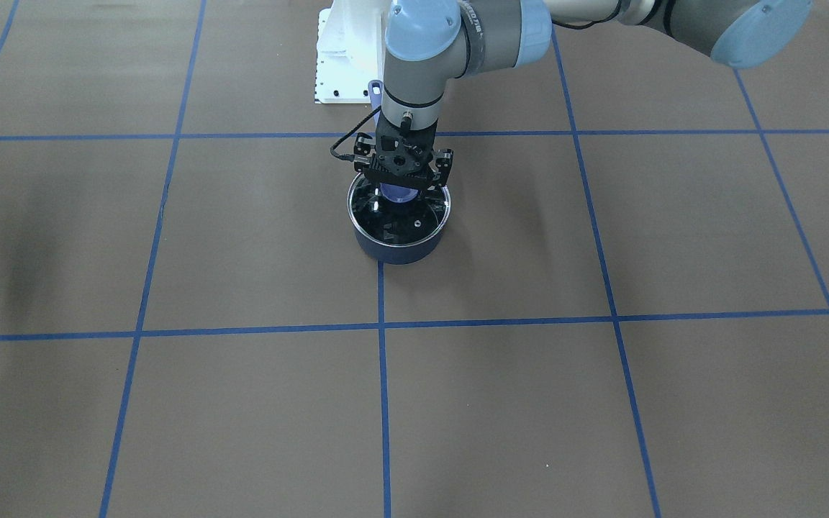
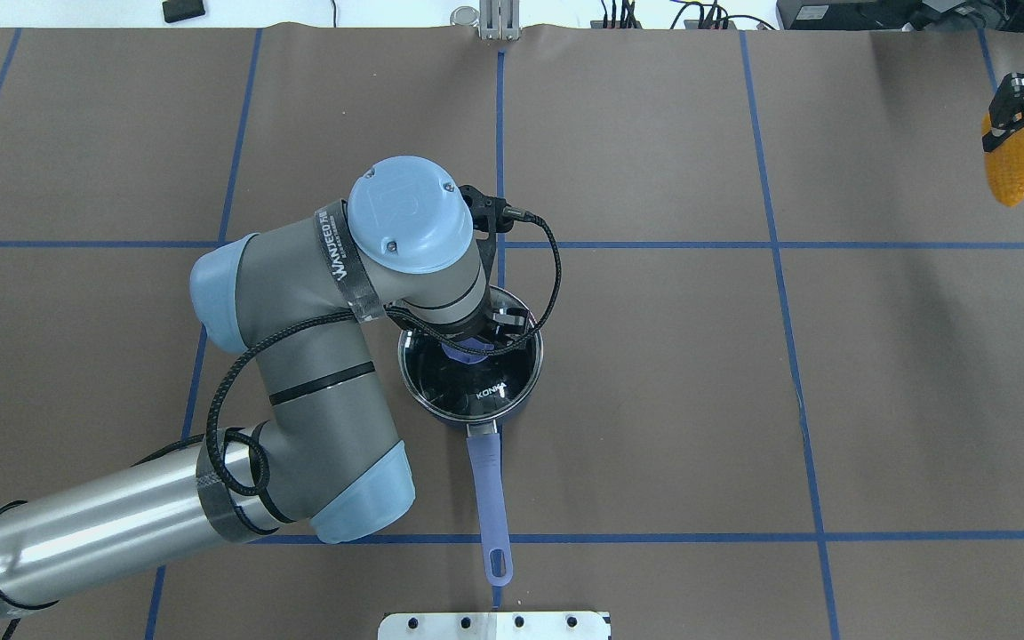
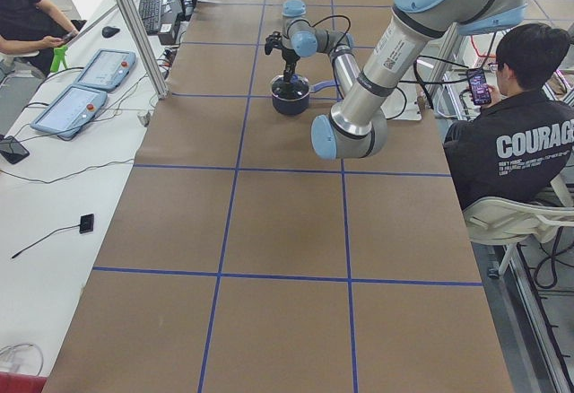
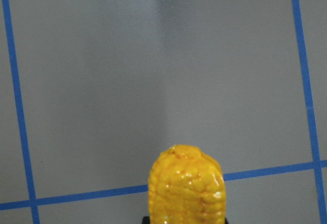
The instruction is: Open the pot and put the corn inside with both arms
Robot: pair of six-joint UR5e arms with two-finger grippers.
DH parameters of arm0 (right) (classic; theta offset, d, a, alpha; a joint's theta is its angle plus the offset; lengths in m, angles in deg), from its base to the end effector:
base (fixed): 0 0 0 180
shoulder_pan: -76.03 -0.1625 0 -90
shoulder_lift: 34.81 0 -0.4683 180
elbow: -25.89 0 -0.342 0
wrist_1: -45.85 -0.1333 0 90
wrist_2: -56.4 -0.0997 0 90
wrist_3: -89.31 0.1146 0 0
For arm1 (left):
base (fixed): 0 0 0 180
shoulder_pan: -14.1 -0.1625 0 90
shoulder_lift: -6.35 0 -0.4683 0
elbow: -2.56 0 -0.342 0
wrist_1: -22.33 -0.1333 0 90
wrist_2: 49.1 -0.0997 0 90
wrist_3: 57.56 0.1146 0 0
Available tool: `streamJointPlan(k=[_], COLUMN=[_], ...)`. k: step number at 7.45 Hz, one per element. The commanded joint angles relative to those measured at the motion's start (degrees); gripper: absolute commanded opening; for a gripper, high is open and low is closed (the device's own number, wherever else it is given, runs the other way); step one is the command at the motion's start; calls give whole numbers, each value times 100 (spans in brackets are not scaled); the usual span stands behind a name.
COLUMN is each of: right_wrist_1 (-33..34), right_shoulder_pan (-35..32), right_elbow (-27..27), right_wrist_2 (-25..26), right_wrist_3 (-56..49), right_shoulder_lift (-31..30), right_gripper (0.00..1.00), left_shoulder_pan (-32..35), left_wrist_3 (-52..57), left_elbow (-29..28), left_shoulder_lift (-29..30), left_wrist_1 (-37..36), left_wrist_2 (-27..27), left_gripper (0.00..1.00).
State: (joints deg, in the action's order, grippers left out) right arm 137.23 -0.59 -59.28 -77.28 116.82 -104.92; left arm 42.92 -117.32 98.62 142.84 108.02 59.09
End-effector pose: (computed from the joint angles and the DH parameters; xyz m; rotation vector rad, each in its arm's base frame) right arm -0.0876 -0.6021 0.5710 -0.0523 -0.7906 0.1426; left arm 0.5621 -0.4206 0.2115 0.1518 0.8736 0.1568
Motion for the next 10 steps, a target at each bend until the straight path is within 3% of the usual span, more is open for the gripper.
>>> streamJointPlan(k=[1, 4, 7, 10], right_wrist_1=[3, 12, 73, 56], right_shoulder_pan=[-3, -3, 15, 496], right_elbow=[0, 9, 9, -253], right_wrist_2=[0, 0, -44, -53], right_wrist_3=[0, 0, 201, 1876], right_shoulder_lift=[6, 15, 182, 682], right_gripper=[34, 34, 36, 38], left_shoulder_pan=[0, 9, 184, 666], left_wrist_3=[0, 0, 202, 955], left_elbow=[0, 87, 648, 1517], left_shoulder_lift=[1, 1, -235, -1156], left_wrist_1=[0, -9, -88, -105], left_wrist_2=[0, 26, 62, 447], left_gripper=[67, 63, 62, 62])
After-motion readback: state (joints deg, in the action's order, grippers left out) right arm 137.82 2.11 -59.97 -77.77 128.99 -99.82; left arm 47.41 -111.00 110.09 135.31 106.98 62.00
